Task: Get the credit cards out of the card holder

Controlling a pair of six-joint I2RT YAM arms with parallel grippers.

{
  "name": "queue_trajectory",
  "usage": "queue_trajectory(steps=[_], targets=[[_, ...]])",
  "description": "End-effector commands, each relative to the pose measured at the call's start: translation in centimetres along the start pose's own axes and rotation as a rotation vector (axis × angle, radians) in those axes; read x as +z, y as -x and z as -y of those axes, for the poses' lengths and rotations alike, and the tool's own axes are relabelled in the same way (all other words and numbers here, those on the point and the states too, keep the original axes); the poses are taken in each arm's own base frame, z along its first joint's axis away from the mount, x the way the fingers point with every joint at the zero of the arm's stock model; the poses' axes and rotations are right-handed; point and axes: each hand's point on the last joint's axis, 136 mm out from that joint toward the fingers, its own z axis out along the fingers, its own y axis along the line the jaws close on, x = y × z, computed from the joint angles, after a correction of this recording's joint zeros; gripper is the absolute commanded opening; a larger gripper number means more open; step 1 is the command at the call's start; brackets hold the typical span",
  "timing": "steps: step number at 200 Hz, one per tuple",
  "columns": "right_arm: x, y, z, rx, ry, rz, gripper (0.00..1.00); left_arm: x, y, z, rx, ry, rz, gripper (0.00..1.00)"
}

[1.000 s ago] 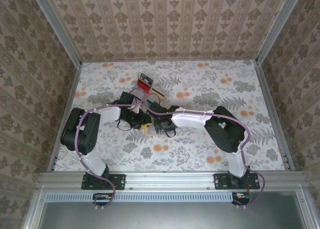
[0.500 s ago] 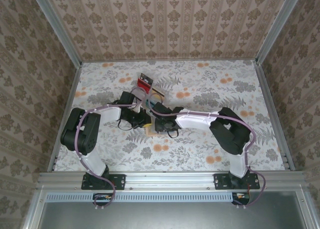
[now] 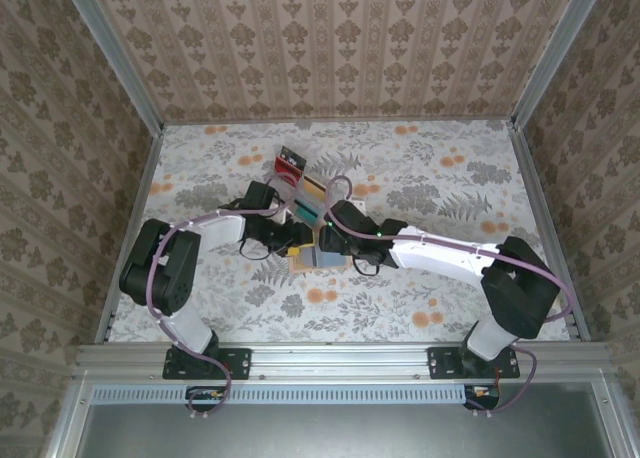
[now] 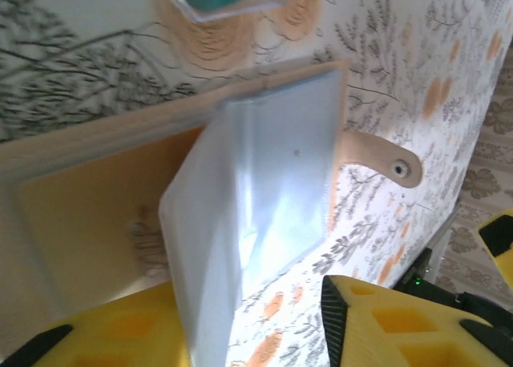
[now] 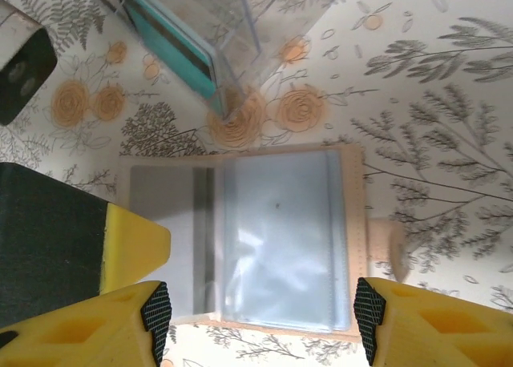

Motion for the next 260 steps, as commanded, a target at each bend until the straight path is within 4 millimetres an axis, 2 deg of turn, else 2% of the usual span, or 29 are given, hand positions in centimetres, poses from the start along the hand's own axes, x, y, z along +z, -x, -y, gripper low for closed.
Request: queue_trajectory(steps=[1,19,37,80,112,138,150,172,194,231,260], targets=[[-1.1,1.5,1.5,0.059,-0.034,0.102,0.66,-0.3,0.6,4.0,0.067,-0.094,0.014,0.49],[-1.8,1.8,2.6,0.092,-0.053,0.145,0.67,-0.2,0.8,4.8,0.083,-0.098,0.025,0.55],[-2.4,2.1,2.9,0.098,-0.052,0.170,0.68,0.1,0.9,4.8,0.090,-0.069,0.035,0.61],[-2.3,2.2,1.9,0.071,-0.019,0.148,0.67,1.1,1.6,3.9,0.064,-0.041,0.034,0.65],[-1.8,1.9,1.0,0.056,0.013,0.121,0.65,0.3,1.8,3.6,0.068,-0.026,0.053,0.69],[-1.3,1.5,-0.2,0.030,0.051,0.091,0.63,-0.1,1.7,2.6,0.042,-0.007,0.066,0.70],[-0.7,1.1,-0.7,0.017,0.059,0.060,0.61,-0.3,1.6,1.9,0.018,0.007,0.073,0.69],[1.0,-0.3,-1.5,-0.009,0.049,-0.024,0.52,-0.4,1.3,0.3,-0.024,0.044,0.082,0.66],[1.9,-1.0,-2.0,-0.028,0.043,-0.082,0.44,-0.3,0.8,-0.2,-0.035,0.036,0.077,0.63],[3.0,-1.8,-0.9,-0.031,-0.031,-0.142,0.34,0.0,0.6,-0.4,-0.043,0.023,0.075,0.53],[4.0,-2.6,0.1,-0.006,-0.063,-0.180,0.28,0.4,0.5,-0.4,-0.051,0.011,0.067,0.41]])
